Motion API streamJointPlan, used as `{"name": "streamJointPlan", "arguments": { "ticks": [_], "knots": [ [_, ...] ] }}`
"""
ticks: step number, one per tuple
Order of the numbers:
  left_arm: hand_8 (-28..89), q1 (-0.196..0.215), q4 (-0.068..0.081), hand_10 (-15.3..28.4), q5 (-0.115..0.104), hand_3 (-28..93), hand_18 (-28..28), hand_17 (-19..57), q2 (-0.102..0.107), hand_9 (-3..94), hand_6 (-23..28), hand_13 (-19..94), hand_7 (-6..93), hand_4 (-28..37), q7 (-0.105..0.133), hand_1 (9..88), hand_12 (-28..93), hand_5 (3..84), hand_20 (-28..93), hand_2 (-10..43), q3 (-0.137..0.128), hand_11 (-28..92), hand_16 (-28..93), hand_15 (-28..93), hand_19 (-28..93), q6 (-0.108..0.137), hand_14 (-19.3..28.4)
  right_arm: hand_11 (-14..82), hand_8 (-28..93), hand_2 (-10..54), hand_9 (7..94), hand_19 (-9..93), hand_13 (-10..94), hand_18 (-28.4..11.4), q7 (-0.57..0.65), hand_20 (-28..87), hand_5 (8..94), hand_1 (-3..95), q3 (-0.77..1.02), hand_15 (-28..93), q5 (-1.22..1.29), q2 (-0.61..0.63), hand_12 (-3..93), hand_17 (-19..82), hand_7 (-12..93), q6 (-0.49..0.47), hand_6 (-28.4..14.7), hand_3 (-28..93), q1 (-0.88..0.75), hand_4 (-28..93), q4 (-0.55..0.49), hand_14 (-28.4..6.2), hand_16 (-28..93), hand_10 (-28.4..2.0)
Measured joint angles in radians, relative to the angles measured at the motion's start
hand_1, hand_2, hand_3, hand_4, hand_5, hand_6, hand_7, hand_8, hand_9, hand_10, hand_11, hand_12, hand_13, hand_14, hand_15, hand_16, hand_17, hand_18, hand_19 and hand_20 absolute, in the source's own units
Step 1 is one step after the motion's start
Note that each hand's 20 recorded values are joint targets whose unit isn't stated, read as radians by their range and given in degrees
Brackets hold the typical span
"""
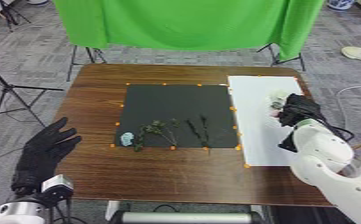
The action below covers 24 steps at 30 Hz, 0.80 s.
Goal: Arrange flowers
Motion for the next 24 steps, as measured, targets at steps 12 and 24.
{"name": "streamJointPlan", "arguments": {
  "ticks": [12,24],
  "knots": [
    [-10,0.02,-0.002,20.5,-0.001,81,23.5,-11.5,0.0,34.8,9.6,25,14.8,-21.7,0.005,23.7,10,36.2,4,5.2,-0.016,30,-10,53,57,0.002,26.7,25.0,4,-9.5,89.7,93,81,-24.3,-0.057,29,85.0,51.3,0.0,81,0.002,-0.051,29.5,36,27,-0.05,-1.7,83,-0.021,-28,-0.049,-6.7,14,-12.4],
    [-10,0.036,-0.005,20.4,-0.002,81,23.6,-11.5,0.0,34.8,9.6,25,14.9,-21.6,0.01,23.6,10,36.1,4,5.1,-0.052,30,-10,53,57,0.004,26.7,25.2,5,-9.5,90.3,93,81,-24.3,-0.139,29,85.6,51.2,-0.249,81,0.005,-0.263,29.4,36,26,-0.138,-1.9,83,0.215,-28,-0.047,-6.8,14,-12.5]
  ]
}}
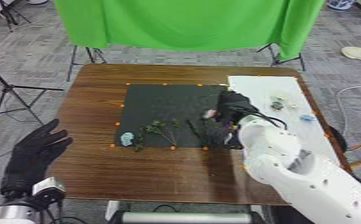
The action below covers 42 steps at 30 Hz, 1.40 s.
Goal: Arrange flowers
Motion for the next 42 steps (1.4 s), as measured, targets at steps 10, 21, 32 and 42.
{"name": "streamJointPlan", "arguments": {
  "ticks": [10,21,32,42],
  "knots": [
    [-10,-0.003,0.0,20.4,0.001,81,23.6,-11.6,-0.005,34.9,9.6,25,14.8,-21.5,-0.012,23.6,10,36.1,4,5.2,-0.022,30,-10,53,57,0.0,26.7,25.5,6,-9.5,90.4,93,81,-24.3,-0.021,30,85.7,51.0,-0.208,81,-0.019,-0.21,29.4,36,25,0.008,-1.9,84,0.157,-28,0.148,-6.8,14,-12.6],
    [-10,-0.062,0.018,20.4,0.002,81,23.6,-11.6,0.006,34.8,9.6,25,14.8,-21.4,-0.017,23.6,10,36.1,4,5.2,-0.013,30,-10,53,57,-0.006,26.8,26.0,6,-9.5,90.3,93,81,-24.2,-0.02,30,85.5,50.8,-0.289,81,-0.021,-0.404,29.2,36,25,0.031,-1.6,84,0.255,-28,0.327,-6.9,15,-12.6],
    [-10,-0.148,0.051,20.3,0.003,81,23.6,-11.5,0.035,34.9,9.5,25,14.7,-21.2,-0.014,23.7,10,36.0,4,5.1,0.025,30,-10,53,57,-0.017,26.8,27.3,6,-9.5,89.5,93,80,-24.0,0.082,30,84.9,50.3,-0.403,80,0.055,-0.479,28.8,35,26,0.116,-1.2,83,0.36,-28,0.419,-7.0,15,-12.2],
    [-10,-0.188,0.057,20.3,0.004,81,23.6,-11.5,0.043,34.9,9.5,25,14.7,-21.2,-0.015,23.7,10,36.0,4,5.1,0.028,30,-9,53,57,-0.032,26.7,28.3,4,-9.5,86.7,93,78,-23.7,0.104,29,82.1,47.0,-0.425,81,0.095,-0.481,29.4,34,27,0.129,-1.8,82,0.399,-28,0.459,-7.1,14,-11.2]
  ]
}}
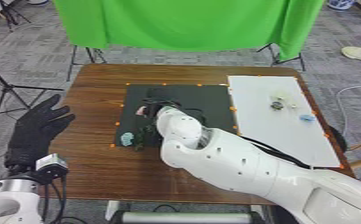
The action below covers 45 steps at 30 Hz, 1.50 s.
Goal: Arrange flowers
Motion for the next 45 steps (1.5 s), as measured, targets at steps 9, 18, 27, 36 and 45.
{"name": "streamJointPlan", "arguments": {
  "ticks": [9,18,27,36,45],
  "knots": [
    [-10,-0.01,0.009,20.4,0.001,81,23.5,-11.5,0.003,34.9,9.5,25,14.8,-21.2,0.0,23.7,10,35.9,4,5.1,0.005,30,-10,53,57,-0.004,26.7,31.2,3,-9.5,83.8,93,77,-23.7,0.002,29,80.5,44.8,-0.001,81,0.013,-0.002,27.1,33,28,-0.004,-2.4,81,0.0,-28,0.006,-7.4,14,-11.6],
    [-10,-0.017,0.011,20.3,0.003,82,23.6,-11.5,0.004,34.8,9.5,25,14.8,-21.3,-0.004,23.7,10,35.9,4,5.1,0.005,30,-10,53,57,-0.012,26.7,32.7,3,-9.5,82.7,93,77,-23.8,0.005,29,79.7,43.9,0.005,81,0.012,-0.009,26.1,32,28,-0.023,-2.7,81,-0.005,-28,0.007,-7.6,14,-12.1],
    [-10,-0.018,0.013,20.4,0.004,82,23.6,-11.5,0.004,34.8,9.5,25,14.8,-21.3,-0.009,23.7,10,35.8,4,5.1,0.005,30,-10,53,57,-0.016,26.7,33.9,2,-9.5,81.5,93,76,-23.8,0.005,29,78.8,43.7,0.01,82,0.015,-0.01,24.9,32,28,-0.026,-2.9,81,-0.008,-28,0.007,-7.6,13,-12.4],
    [-10,-0.009,0.012,20.3,0.003,81,23.6,-11.5,0.004,34.9,9.5,25,14.8,-21.3,-0.006,23.7,10,35.9,4,5.1,0.001,30,-9,53,57,-0.012,26.7,36.9,0,-9.5,79.5,93,75,-23.7,-0.048,29,78.0,41.6,0.085,82,0.066,-0.017,19.0,30,26,-0.034,-2.4,81,-0.042,-28,-0.019,-8.3,13,-13.9],
    [-10,0.081,-0.025,20.3,-0.004,81,23.5,-11.4,-0.002,34.9,9.4,25,14.9,-21.5,0.018,23.7,10,35.8,4,5.1,-0.036,30,-9,53,57,0.027,26.6,35.0,-2,-9.5,76.3,93,72,-24.0,-0.128,30,74.1,37.2,0.282,82,0.081,-0.056,17.4,29,23,-0.181,-2.5,84,-0.155,-28,-0.137,-9.5,13,-14.7]
  ]
}}
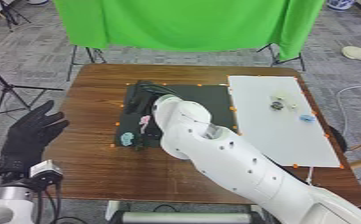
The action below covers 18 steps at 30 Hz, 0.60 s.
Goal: Arrange flowers
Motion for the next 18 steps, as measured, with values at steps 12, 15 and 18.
{"name": "streamJointPlan", "arguments": {
  "ticks": [12,15,18],
  "knots": [
    [-10,0.082,-0.029,20.4,-0.003,81,23.5,-11.4,-0.038,34.9,9.5,25,14.8,-21.5,0.013,23.7,10,35.8,4,5.1,-0.002,30,-10,53,57,0.02,26.7,29.0,-15,-7.9,67.7,92,68,-23.9,-0.031,27,66.4,33.0,0.204,81,0.003,0.216,15.1,28,23,-0.075,-3.3,88,-0.09,-28,-0.278,-10.6,11,-17.4],
    [-10,0.09,-0.033,20.3,-0.003,81,23.5,-11.4,-0.043,34.8,9.5,25,14.7,-21.5,0.015,23.7,10,35.8,4,5.2,0.0,30,-10,53,57,0.022,26.7,27.9,-15,-7.7,66.4,92,69,-24.0,-0.031,27,65.4,33.1,0.344,81,0.018,0.304,14.7,28,23,-0.106,-3.3,88,-0.17,-28,-0.327,-10.4,11,-17.5],
    [-10,0.095,-0.036,20.4,-0.004,81,23.4,-11.4,-0.046,34.8,9.5,25,14.7,-21.5,0.015,23.7,10,35.8,4,5.2,0.003,30,-10,53,57,0.022,26.7,26.8,-15,-7.7,65.2,93,69,-24.0,-0.019,27,63.9,33.0,0.442,81,0.039,0.409,14.5,28,22,-0.096,-3.8,88,-0.255,-28,-0.342,-10.3,10,-17.6]
  ]
}}
